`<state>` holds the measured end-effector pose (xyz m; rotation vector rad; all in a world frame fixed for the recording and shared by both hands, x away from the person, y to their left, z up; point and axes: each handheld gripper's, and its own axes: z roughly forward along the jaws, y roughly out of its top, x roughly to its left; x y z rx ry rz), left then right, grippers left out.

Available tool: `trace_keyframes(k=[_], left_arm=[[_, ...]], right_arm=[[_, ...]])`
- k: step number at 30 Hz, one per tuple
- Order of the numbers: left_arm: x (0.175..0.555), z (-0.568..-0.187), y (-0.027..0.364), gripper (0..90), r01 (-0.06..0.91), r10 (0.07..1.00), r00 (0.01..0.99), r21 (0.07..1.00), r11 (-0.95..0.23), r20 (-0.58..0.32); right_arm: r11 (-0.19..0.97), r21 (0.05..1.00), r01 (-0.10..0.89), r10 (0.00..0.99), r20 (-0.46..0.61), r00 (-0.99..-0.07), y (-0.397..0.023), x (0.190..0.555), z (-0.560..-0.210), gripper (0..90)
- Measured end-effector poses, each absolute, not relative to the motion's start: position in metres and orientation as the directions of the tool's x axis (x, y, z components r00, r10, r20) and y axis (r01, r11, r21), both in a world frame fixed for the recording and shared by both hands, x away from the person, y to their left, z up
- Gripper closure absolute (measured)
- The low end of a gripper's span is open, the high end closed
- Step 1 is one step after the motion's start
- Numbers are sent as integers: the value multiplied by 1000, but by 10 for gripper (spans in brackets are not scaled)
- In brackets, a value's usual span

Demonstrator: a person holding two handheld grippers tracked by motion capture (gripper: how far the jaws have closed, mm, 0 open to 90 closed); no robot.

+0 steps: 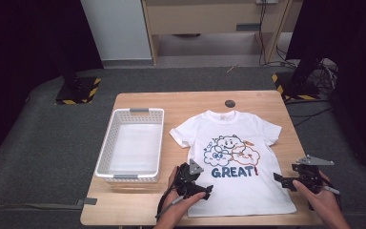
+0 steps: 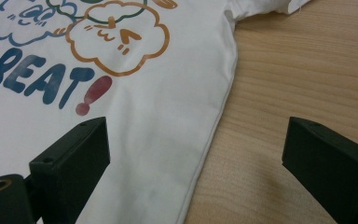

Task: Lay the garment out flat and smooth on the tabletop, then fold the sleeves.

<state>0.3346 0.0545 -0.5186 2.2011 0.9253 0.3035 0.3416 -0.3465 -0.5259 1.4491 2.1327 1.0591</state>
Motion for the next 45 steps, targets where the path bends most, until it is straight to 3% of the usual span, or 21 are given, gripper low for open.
trace_keyframes(k=[19,45], left_arm=[[340,-536,58,45,524,714,700,667,-529,16],[335,-543,63,20,499,728,685,715,-489,19]], right_arm=[[120,749,652,924,156,-350,-348,388,-526,85],[69,757,650,947,156,-282,-365,446,-518,109]])
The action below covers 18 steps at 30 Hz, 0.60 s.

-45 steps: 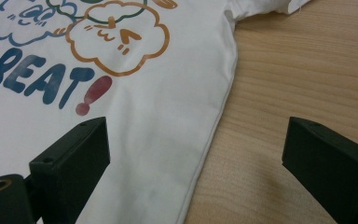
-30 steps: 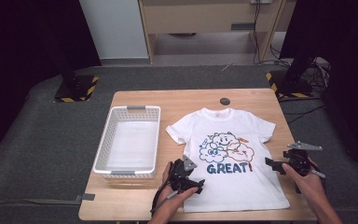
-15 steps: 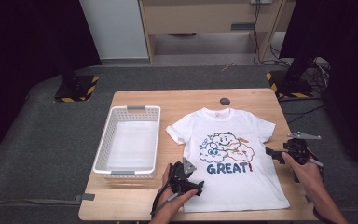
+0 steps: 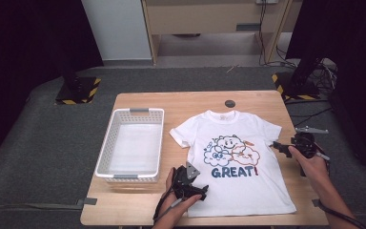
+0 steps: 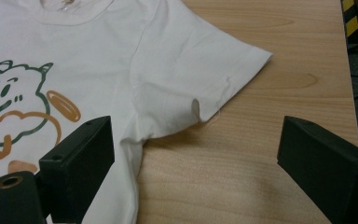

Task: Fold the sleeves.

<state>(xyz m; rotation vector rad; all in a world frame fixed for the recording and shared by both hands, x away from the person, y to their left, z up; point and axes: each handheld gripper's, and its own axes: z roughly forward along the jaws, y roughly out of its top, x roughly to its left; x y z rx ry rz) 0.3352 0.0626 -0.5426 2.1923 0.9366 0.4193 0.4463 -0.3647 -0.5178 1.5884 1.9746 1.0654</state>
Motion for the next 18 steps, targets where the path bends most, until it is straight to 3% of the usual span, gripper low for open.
trace_keyframes(k=[18], left_arm=[[335,-543,65,18,496,723,691,716,-492,17]], right_arm=[[109,745,658,959,95,-266,-353,489,-509,150]])
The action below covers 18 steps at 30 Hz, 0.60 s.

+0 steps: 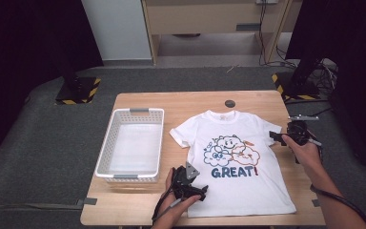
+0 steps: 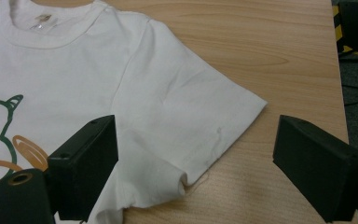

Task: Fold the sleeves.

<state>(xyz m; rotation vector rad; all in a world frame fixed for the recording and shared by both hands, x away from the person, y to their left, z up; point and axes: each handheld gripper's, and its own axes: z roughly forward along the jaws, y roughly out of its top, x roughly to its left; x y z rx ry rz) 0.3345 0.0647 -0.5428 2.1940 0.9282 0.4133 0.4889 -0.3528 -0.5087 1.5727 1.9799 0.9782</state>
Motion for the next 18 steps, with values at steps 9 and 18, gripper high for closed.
trace_keyframes(k=[9,18], left_arm=[[331,-543,68,18,504,734,679,714,-485,20],[329,-543,69,19,510,742,670,716,-478,18]], right_arm=[[138,721,679,956,82,-281,-348,501,-508,140],[119,716,687,969,66,-236,-352,503,-510,257]])
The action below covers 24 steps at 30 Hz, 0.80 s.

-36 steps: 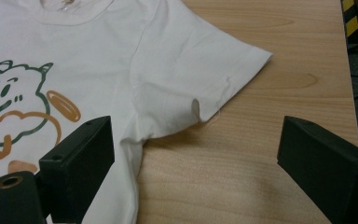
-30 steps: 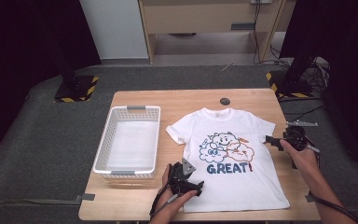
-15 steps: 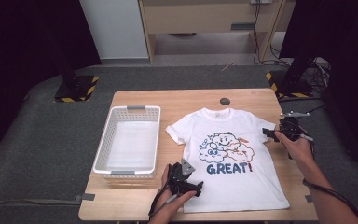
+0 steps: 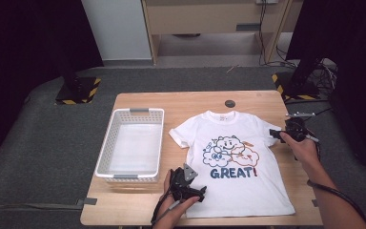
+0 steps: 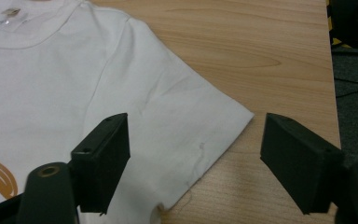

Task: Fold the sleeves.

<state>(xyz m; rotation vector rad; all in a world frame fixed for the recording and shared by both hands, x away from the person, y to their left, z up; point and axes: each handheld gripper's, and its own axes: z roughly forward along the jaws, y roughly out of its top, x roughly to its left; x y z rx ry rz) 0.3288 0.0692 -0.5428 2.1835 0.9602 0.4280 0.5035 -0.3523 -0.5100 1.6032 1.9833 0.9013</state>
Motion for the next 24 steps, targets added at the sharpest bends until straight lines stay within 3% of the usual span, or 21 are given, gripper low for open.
trace_keyframes(k=[7,19,24], left_arm=[[329,-543,69,18,510,742,670,715,-478,18],[329,-543,69,17,508,739,673,715,-480,17],[330,-543,69,17,508,738,674,715,-481,18]], right_arm=[[116,720,684,972,60,-227,-353,506,-514,367],[106,701,705,978,53,-200,-352,510,-532,415],[127,715,688,978,27,-208,-350,510,-533,572]])
